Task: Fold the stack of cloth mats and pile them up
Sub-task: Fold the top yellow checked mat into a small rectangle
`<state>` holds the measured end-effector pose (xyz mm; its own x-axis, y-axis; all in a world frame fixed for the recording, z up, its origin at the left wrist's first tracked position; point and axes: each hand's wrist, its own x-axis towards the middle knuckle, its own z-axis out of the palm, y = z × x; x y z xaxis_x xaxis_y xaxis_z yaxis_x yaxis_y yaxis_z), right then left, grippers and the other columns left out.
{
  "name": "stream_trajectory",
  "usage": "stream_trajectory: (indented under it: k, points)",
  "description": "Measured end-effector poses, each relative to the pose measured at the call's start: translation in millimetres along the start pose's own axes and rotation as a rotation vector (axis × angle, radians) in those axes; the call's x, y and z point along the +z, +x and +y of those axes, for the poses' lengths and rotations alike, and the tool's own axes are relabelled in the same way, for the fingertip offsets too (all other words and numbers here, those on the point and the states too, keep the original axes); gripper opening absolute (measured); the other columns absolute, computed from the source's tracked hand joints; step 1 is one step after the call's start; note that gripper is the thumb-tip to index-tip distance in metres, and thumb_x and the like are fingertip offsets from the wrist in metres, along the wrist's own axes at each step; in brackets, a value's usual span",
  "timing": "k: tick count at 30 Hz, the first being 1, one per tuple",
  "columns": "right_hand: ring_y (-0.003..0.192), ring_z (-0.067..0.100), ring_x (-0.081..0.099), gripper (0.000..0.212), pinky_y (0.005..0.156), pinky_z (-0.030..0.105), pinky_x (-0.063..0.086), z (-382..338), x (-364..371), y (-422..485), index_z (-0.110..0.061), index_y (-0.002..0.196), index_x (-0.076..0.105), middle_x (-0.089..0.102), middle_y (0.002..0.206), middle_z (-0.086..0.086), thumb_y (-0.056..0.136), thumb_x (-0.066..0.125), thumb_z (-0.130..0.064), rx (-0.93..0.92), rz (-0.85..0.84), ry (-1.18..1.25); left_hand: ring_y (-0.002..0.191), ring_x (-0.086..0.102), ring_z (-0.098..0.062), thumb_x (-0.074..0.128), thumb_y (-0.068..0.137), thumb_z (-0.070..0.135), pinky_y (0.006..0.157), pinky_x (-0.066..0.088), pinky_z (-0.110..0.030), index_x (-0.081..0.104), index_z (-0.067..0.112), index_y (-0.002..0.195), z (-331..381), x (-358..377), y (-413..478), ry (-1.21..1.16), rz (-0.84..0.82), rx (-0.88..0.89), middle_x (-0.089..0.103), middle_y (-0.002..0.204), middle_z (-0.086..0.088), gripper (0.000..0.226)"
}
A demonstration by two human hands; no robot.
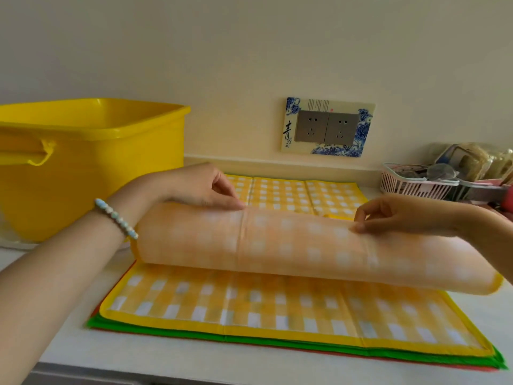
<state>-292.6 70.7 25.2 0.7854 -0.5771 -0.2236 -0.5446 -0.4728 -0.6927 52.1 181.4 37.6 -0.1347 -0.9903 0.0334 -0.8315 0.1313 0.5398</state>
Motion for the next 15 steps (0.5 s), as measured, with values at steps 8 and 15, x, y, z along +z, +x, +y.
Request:
stream_trajectory:
  k: [8, 15]
  points:
    - [0.065, -0.004, 0.063, 0.01, 0.063, 0.011, 0.048, 19, -6, 44, -0.037, 0.071, 0.07, 0.07, 0.071, -0.017, 0.075, 0.069, -0.047, -0.002, 0.338, -0.408, 0.12, 0.048, 0.004, 0.059, 0.085, 0.051, 0.104, 0.036, -0.022, 0.061, 0.042, 0.119, 15, 58, 7, 0.139, 0.202, 0.212, 0.057, 0.128, 0.021, 0.035]
    - [0.078, 0.006, 0.062, 0.003, 0.069, 0.018, 0.048, 55, 19, 83, -0.029, 0.08, 0.071, 0.07, 0.082, -0.008, 0.081, 0.072, -0.026, 0.092, 0.464, -0.33, 0.138, 0.028, -0.005, 0.043, 0.088, 0.064, 0.114, 0.02, -0.025, 0.032, 0.041, 0.143, -5, 107, 19, 0.242, -0.113, 0.058, 0.031, 0.15, 0.019, 0.061]
